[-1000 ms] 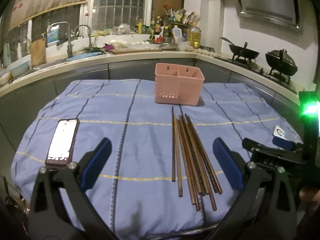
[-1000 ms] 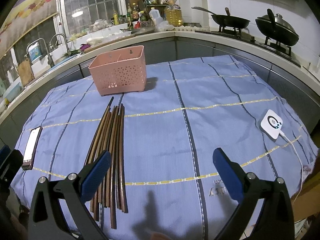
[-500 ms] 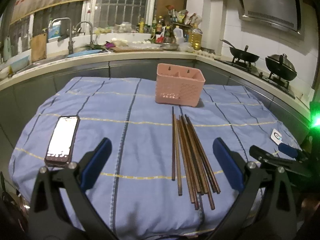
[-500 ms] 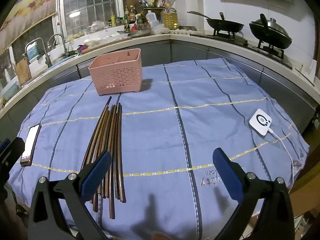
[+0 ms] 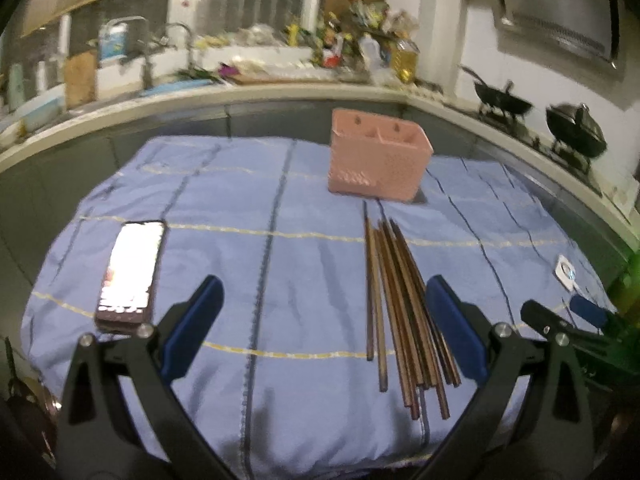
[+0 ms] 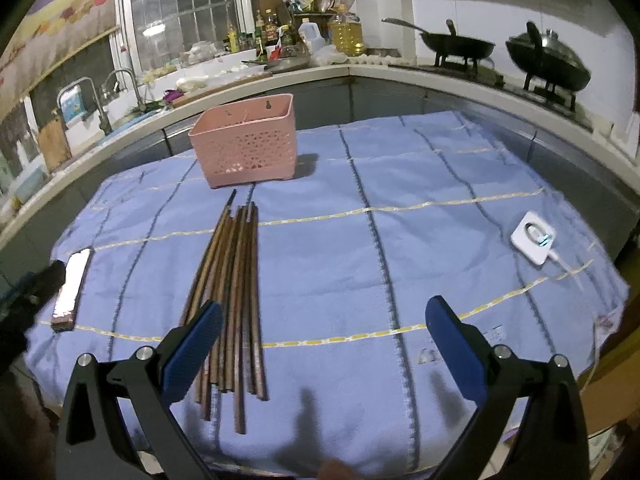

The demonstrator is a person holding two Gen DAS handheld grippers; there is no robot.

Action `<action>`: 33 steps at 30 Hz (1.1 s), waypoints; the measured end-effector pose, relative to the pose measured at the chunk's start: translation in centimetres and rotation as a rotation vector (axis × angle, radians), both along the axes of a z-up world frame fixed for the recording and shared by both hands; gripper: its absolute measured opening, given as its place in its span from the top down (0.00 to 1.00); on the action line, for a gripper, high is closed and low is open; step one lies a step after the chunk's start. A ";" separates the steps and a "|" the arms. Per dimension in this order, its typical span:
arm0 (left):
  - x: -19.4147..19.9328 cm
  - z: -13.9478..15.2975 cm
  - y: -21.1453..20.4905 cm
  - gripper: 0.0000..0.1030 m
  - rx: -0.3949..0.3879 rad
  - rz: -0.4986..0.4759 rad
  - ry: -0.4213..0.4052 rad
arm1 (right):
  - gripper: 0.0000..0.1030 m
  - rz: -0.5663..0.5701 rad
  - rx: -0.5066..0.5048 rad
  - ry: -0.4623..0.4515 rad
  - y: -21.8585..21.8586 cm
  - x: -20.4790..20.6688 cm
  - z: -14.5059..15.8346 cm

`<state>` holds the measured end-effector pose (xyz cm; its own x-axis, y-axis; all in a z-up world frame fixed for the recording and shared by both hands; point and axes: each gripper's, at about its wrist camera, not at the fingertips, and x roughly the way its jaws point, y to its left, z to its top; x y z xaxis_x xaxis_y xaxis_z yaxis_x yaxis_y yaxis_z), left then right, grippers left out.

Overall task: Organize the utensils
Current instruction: 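Grasp one chopstick with the left tool while the right tool grasps another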

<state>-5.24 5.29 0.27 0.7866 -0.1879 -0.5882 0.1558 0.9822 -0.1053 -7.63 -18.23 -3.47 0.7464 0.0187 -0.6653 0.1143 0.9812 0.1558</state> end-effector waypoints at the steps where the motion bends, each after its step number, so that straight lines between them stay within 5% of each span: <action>1: 0.3 -0.2 -0.3 0.06 0.003 -0.016 0.012 | 0.03 0.025 0.023 0.015 0.0 0.1 -0.4; 2: 0.7 -0.4 -0.6 0.08 0.008 -0.036 0.024 | 0.05 0.038 0.025 0.031 0.1 0.3 -0.7; 8: 3.9 -2.8 -2.7 0.32 0.015 -0.148 0.141 | 0.61 0.112 0.096 0.080 -0.1 2.3 -1.9; 11: 5.8 -4.3 -3.7 0.46 0.027 -0.181 0.204 | 0.70 0.159 0.079 0.108 0.3 3.6 -2.4; 19: 10.0 -7.9 -5.2 0.76 0.094 -0.193 0.319 | 0.76 0.338 -0.005 0.262 3.5 7.4 -5.8; 27: 10.9 -8.9 -5.9 0.76 0.116 -0.204 0.339 | 0.76 0.313 -0.041 0.250 3.1 7.8 -6.4; 33: 11.8 -8.9 -7.3 0.78 0.213 -0.187 0.297 | 0.76 0.315 -0.070 0.234 3.2 8.7 -6.4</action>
<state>6.55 -1.99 -8.65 0.5402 -0.1609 -0.8260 0.3274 0.9444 0.0302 1.10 -15.01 -9.86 0.5397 0.1709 -0.8243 -0.1695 0.9812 0.0924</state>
